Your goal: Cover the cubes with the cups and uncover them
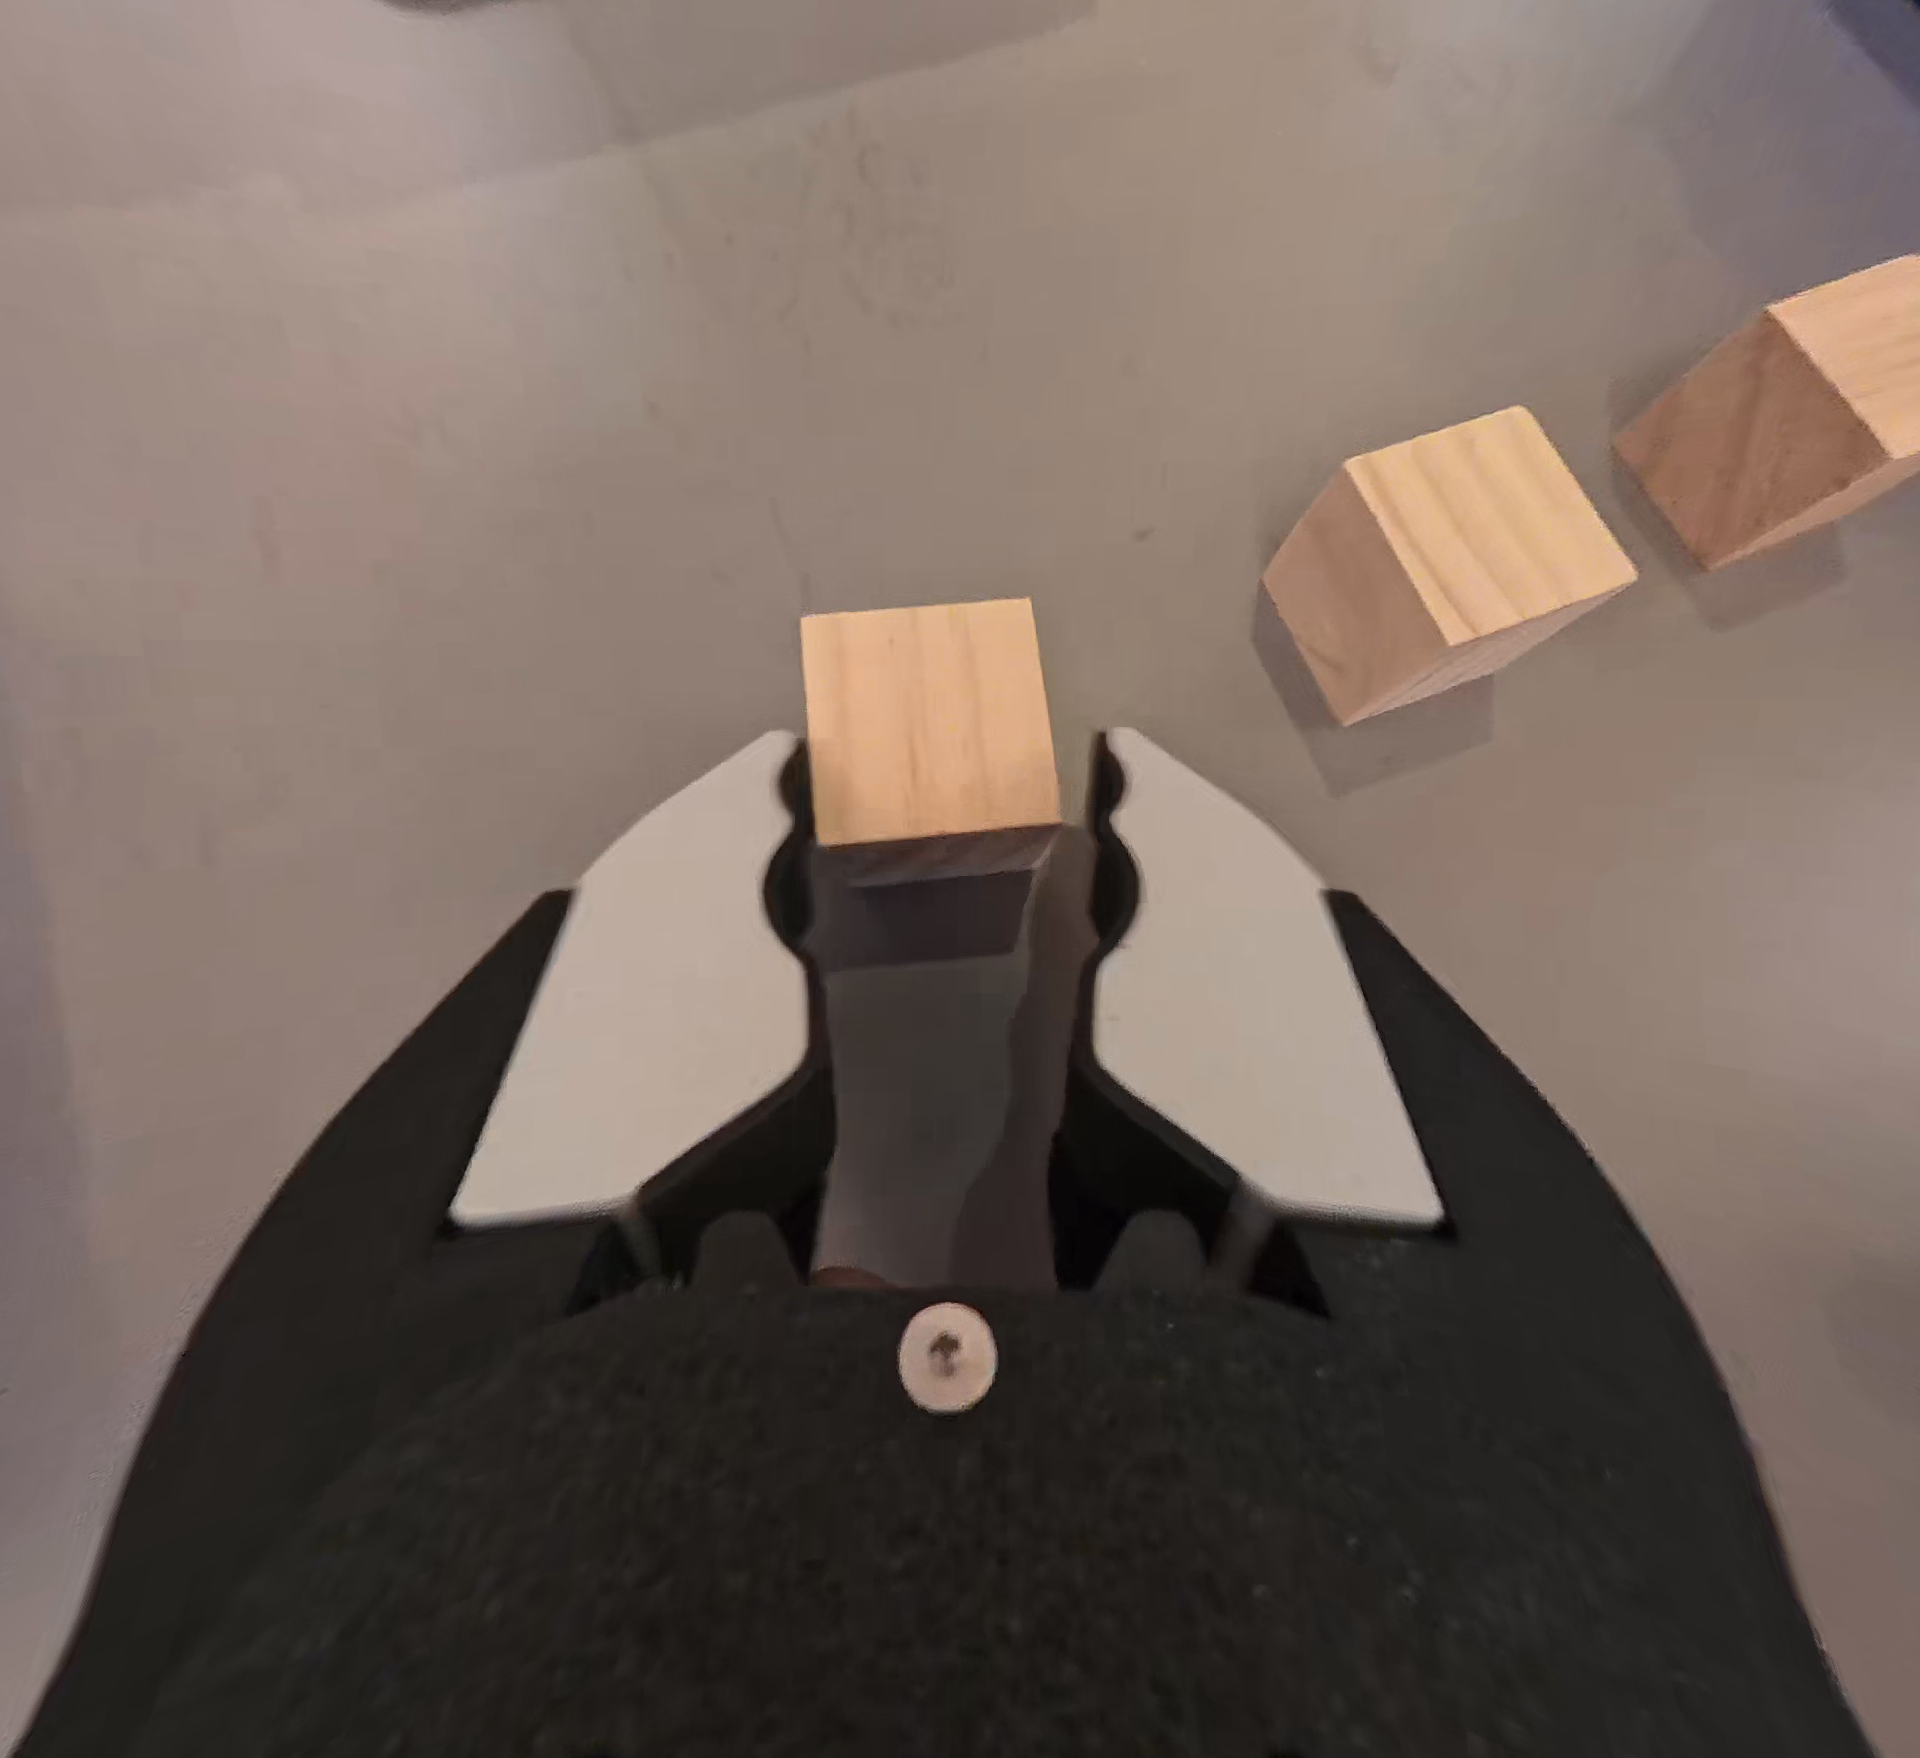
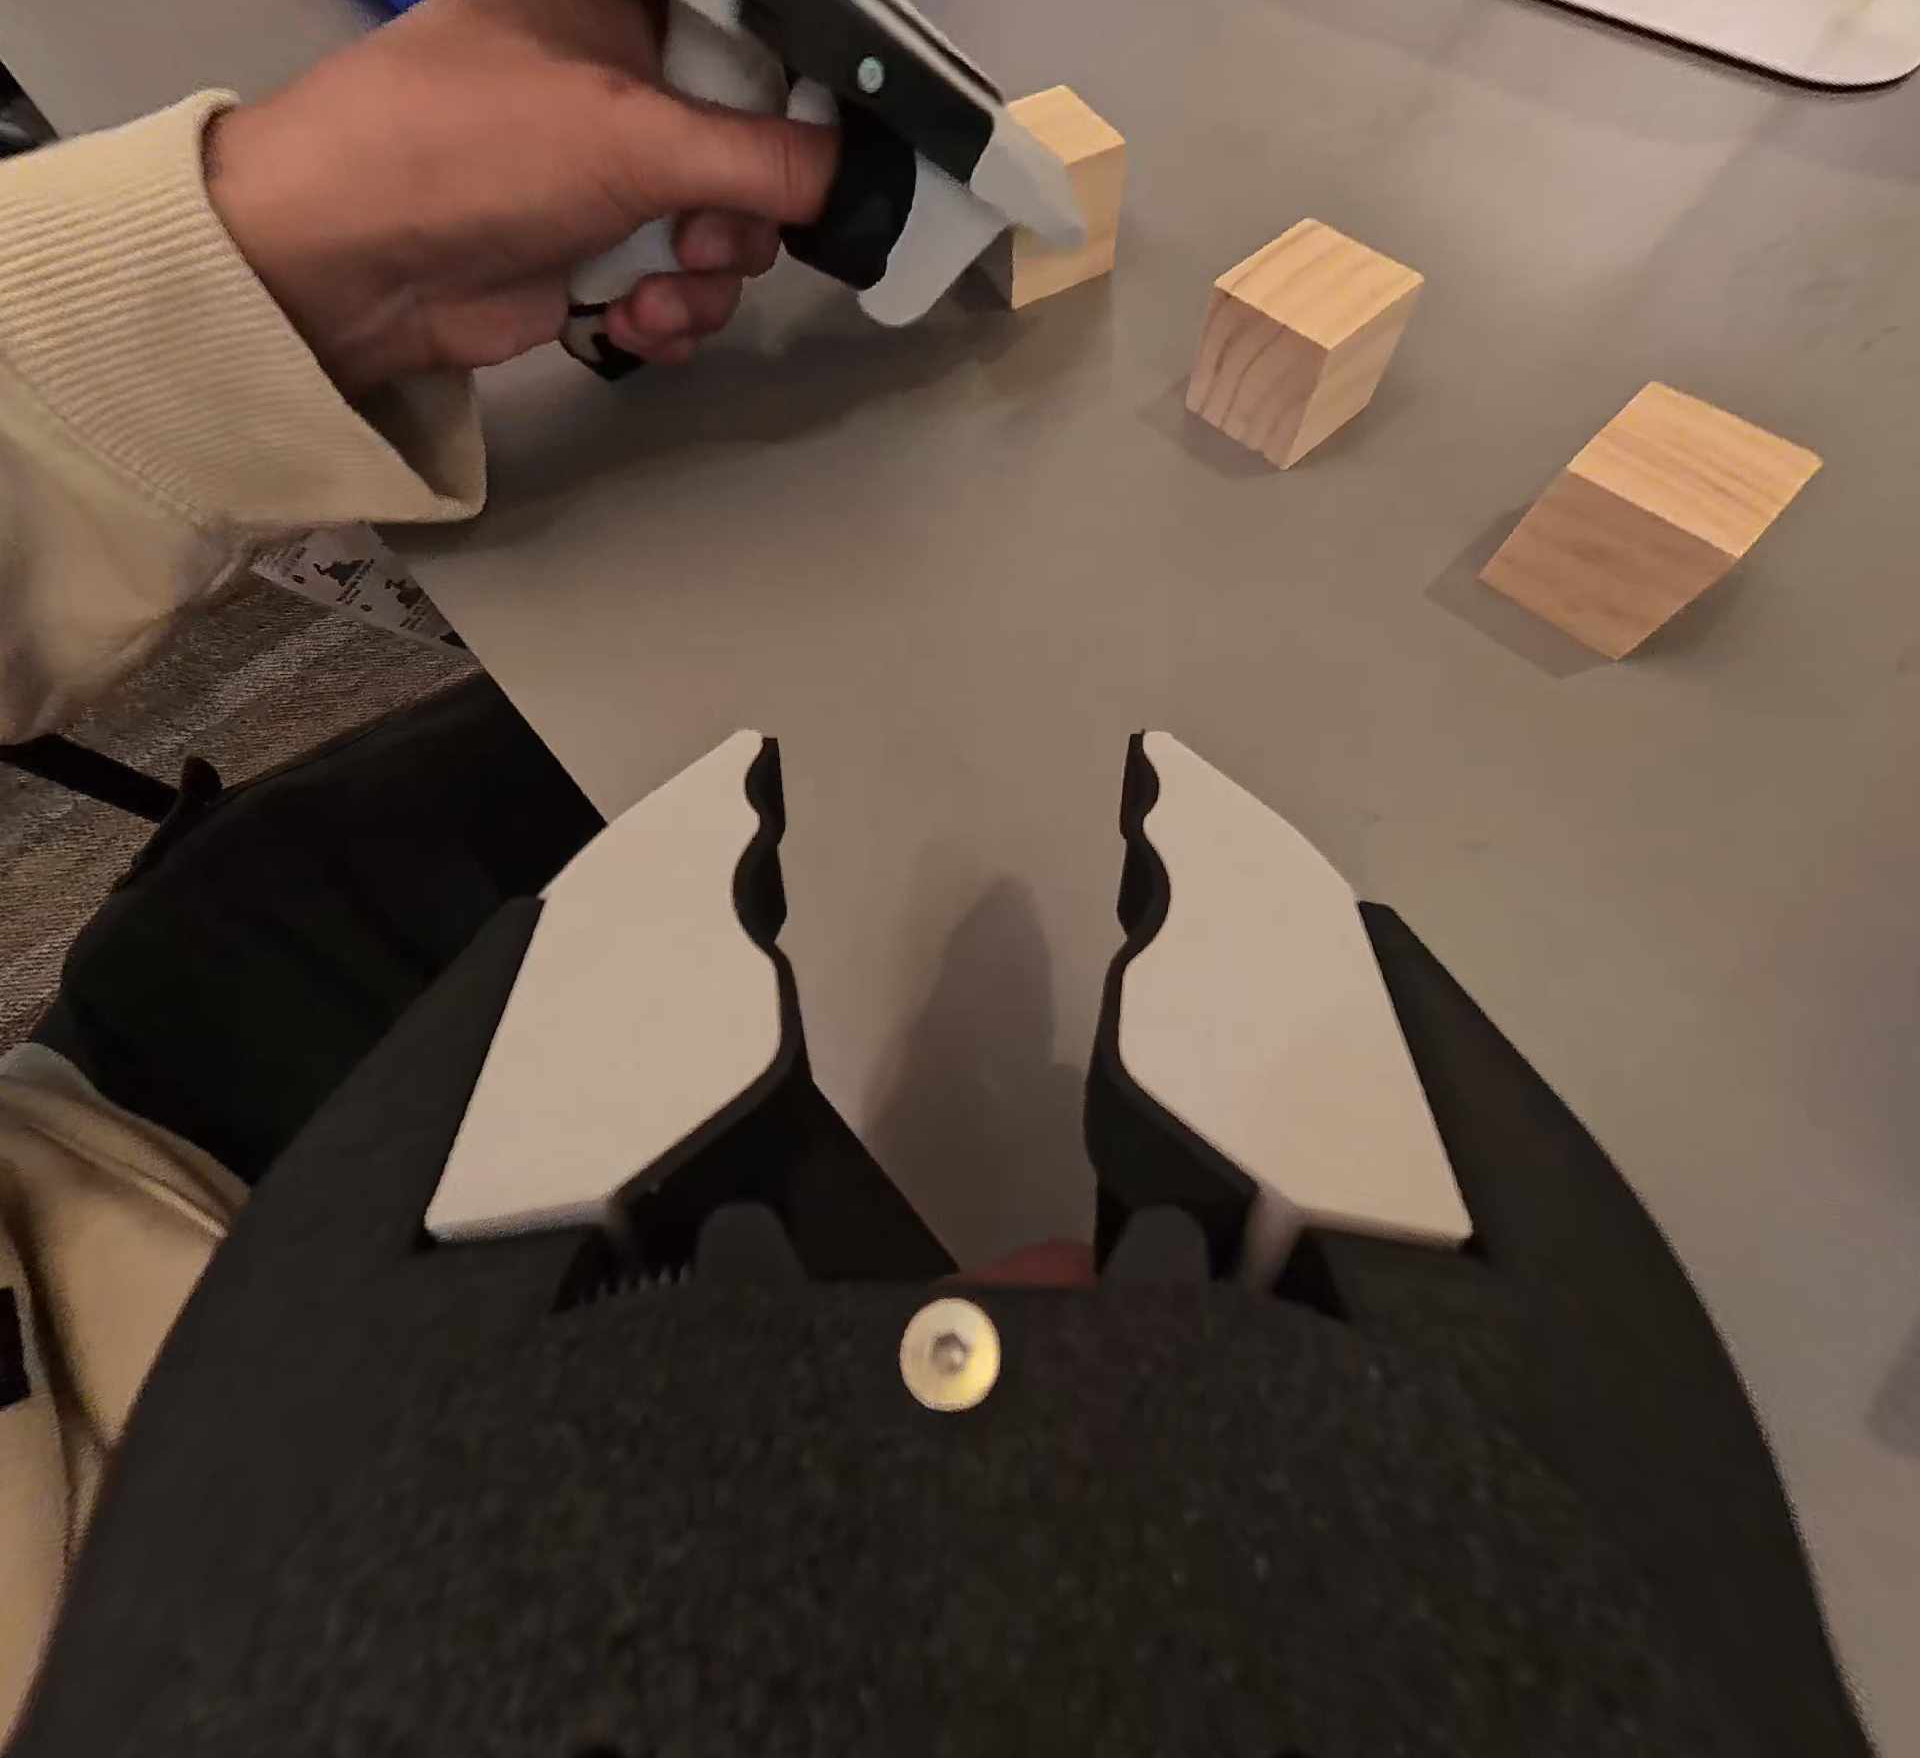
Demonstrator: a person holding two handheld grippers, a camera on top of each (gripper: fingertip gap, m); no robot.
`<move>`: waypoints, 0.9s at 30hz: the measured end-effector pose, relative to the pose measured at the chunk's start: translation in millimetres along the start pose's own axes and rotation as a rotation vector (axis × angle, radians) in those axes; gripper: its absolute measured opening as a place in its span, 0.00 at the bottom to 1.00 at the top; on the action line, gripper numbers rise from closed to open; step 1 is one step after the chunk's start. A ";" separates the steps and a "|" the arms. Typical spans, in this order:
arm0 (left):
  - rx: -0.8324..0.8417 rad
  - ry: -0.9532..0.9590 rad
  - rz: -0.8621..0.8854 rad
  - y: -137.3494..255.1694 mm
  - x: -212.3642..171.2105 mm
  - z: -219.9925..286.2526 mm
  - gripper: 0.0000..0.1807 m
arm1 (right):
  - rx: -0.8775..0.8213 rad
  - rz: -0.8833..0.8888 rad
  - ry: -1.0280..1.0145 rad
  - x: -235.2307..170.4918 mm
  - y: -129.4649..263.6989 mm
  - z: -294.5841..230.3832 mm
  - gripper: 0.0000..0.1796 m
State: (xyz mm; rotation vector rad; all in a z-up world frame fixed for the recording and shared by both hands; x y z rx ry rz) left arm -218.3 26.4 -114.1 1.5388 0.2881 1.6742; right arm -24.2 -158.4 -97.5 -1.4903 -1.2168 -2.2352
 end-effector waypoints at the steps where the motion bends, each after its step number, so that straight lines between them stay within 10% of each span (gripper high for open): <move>1: -0.012 -0.016 -0.009 -1.3 1.5 -0.1 0.25 | 0.006 -0.009 0.004 -0.9 -0.6 -0.2 0.34; 15: -0.699 -0.606 -0.220 49.1 -30.8 35.9 0.25 | 0.000 -0.020 0.055 -0.6 26.4 26.8 0.33; 24: -0.839 -0.748 -0.250 44.4 -56.2 46.5 0.25 | 0.225 -0.062 0.248 16.5 8.8 21.3 0.33; 27: -0.809 -0.713 -0.225 50.4 -55.8 40.0 0.41 | 0.279 -0.198 0.455 33.8 -8.3 19.6 0.33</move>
Point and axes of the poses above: each gripper's, where its closed fingertips meet, y back along the fingers, x out of its top, z = x × y across the jaws, the point moved 9 cm from there along y, back along the fingers, and after that the axes turned 15 degrees about y, right-handed, at the moved point
